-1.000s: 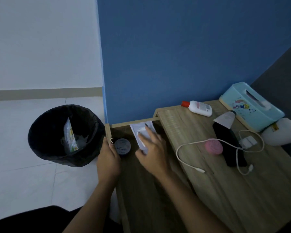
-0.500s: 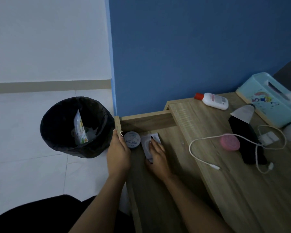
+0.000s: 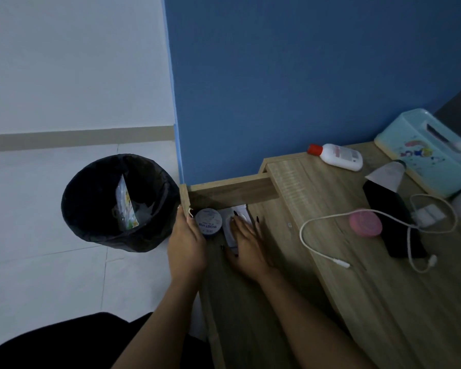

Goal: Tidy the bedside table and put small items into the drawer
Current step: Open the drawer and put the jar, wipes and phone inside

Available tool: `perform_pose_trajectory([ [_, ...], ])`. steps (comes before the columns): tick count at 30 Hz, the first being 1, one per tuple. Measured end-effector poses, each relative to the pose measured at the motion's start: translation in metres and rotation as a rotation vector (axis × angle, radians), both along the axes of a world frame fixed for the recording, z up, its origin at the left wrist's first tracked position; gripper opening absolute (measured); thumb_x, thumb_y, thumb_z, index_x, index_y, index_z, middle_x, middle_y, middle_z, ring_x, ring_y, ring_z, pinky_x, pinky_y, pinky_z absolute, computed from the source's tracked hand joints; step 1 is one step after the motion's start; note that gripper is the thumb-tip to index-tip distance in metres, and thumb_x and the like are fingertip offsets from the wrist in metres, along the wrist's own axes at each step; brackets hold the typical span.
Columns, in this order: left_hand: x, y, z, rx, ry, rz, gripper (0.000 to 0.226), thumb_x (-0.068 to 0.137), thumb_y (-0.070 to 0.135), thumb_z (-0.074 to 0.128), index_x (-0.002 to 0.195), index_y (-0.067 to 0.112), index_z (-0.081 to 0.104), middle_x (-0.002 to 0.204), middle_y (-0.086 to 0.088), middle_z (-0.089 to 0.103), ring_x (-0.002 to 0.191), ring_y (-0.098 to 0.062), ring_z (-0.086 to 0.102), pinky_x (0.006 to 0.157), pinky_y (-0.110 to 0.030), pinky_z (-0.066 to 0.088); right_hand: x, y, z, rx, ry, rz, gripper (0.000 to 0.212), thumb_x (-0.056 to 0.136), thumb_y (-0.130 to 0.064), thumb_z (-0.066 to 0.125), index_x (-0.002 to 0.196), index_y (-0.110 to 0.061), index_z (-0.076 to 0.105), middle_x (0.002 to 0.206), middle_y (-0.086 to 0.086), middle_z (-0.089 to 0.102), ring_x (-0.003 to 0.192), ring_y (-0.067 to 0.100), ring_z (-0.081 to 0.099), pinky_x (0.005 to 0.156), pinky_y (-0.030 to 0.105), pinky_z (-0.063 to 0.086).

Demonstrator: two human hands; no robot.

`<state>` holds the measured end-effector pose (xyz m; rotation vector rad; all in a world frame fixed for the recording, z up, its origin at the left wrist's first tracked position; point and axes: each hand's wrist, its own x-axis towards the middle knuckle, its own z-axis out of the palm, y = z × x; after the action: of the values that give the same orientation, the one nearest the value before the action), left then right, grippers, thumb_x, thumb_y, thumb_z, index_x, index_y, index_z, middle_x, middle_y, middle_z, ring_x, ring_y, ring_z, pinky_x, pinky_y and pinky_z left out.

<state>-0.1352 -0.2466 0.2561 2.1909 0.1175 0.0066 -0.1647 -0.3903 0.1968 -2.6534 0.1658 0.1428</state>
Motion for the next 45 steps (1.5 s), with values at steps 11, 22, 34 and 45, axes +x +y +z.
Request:
perform_pose_trajectory([
  [11,0.001,0.002,-0.001,-0.005,-0.008,-0.016,0.038,0.102,0.032,0.023,0.13,0.017,0.042,0.119,-0.022,0.06,0.105,-0.043,0.058,0.078,-0.042,0.043,-0.006,-0.031,0.116,0.014,-0.577,0.02,0.042,0.092,-0.029,0.05,0.128,-0.008,0.057,0.132,0.007,0.057,0.12,0.019,0.053,0.103,0.027,0.039],
  [22,-0.003,0.0,0.004,0.042,-0.01,-0.004,0.038,0.102,0.034,0.02,0.127,0.016,0.041,0.111,-0.029,0.06,0.096,-0.049,0.058,0.077,-0.05,0.046,-0.098,-0.14,0.131,-0.233,-0.578,-0.507,0.02,0.087,-0.018,0.064,0.106,-0.015,0.067,0.102,0.005,0.064,0.096,0.02,0.053,0.08,0.036,0.049],
  [34,-0.005,-0.003,0.008,0.059,0.007,0.014,0.037,0.102,0.03,0.022,0.129,0.012,0.042,0.111,-0.029,0.06,0.097,-0.049,0.057,0.077,-0.049,0.045,-0.099,-0.147,0.111,-0.458,-0.407,-0.521,0.031,0.085,-0.029,0.065,0.109,-0.01,0.061,0.118,0.014,0.061,0.097,0.029,0.058,0.081,0.036,0.047],
  [45,-0.005,-0.001,0.007,0.066,0.018,0.005,0.038,0.102,0.031,0.022,0.129,0.012,0.041,0.114,-0.027,0.06,0.1,-0.047,0.057,0.082,-0.051,0.047,-0.103,-0.163,0.105,-0.545,-0.32,-0.469,0.037,0.086,-0.034,0.061,0.117,-0.013,0.059,0.115,0.009,0.066,0.093,0.031,0.056,0.077,0.039,0.042],
])
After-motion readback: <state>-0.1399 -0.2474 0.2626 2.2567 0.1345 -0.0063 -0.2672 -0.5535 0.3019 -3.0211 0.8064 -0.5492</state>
